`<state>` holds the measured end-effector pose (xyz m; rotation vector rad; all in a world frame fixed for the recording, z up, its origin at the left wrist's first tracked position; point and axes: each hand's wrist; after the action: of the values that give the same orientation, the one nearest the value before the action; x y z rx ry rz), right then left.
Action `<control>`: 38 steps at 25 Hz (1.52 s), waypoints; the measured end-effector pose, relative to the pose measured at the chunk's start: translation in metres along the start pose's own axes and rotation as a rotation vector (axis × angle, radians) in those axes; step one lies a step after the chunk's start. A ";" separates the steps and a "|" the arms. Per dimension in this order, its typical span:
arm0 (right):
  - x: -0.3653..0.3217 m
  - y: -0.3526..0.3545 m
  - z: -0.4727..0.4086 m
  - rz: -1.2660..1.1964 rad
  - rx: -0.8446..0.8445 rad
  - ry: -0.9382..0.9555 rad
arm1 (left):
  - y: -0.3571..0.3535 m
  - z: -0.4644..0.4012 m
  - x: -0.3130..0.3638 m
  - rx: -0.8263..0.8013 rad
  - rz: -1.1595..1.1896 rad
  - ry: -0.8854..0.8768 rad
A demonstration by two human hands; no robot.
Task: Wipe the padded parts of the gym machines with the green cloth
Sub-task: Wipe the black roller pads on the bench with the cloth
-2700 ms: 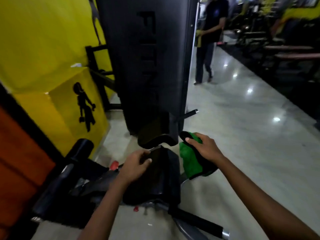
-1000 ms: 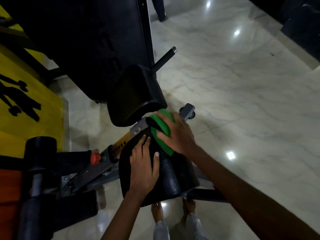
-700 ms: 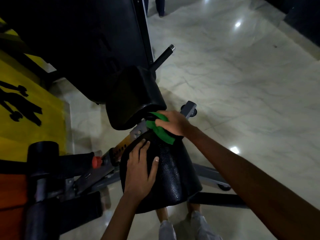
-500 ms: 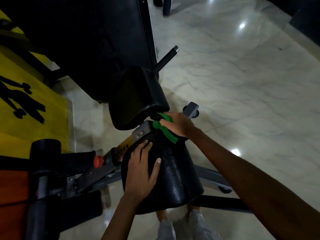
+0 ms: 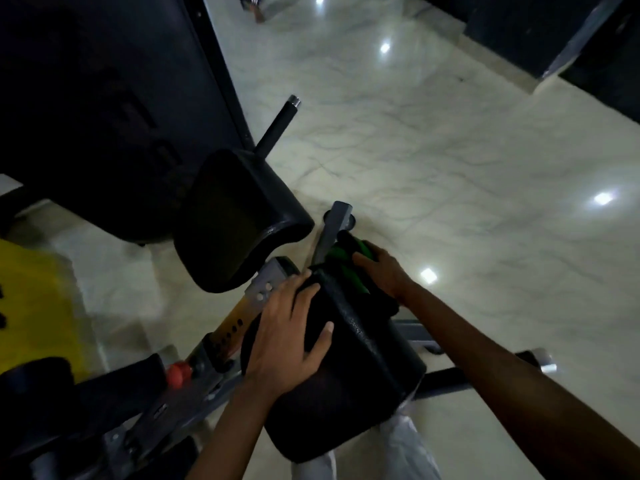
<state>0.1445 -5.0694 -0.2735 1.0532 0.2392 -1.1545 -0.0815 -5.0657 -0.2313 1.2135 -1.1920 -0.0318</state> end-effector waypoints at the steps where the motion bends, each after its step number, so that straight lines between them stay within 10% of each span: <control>1: 0.011 0.001 0.008 -0.020 0.013 -0.033 | 0.002 -0.004 -0.003 -0.055 -0.027 -0.051; 16: 0.032 0.005 0.116 0.183 0.171 -0.270 | -0.005 -0.034 -0.012 -0.258 -0.074 -0.455; 25: 0.004 -0.077 0.199 -0.318 0.896 -0.482 | -0.006 -0.036 -0.014 -0.288 -0.165 -0.507; 38: -0.030 -0.096 0.189 0.272 1.004 -0.525 | 0.021 -0.058 -0.029 -0.443 -0.088 -0.596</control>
<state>-0.0129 -5.1987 -0.2072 1.5142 -0.9648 -1.2606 -0.0647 -5.0002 -0.2288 0.8781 -1.5364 -0.7292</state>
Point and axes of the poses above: each hand's wrist, its own z-axis away from the middle knuckle, its own y-axis out of the back of the hand, x = y × z, and after that the axes turned 14 degrees about z, right-handed
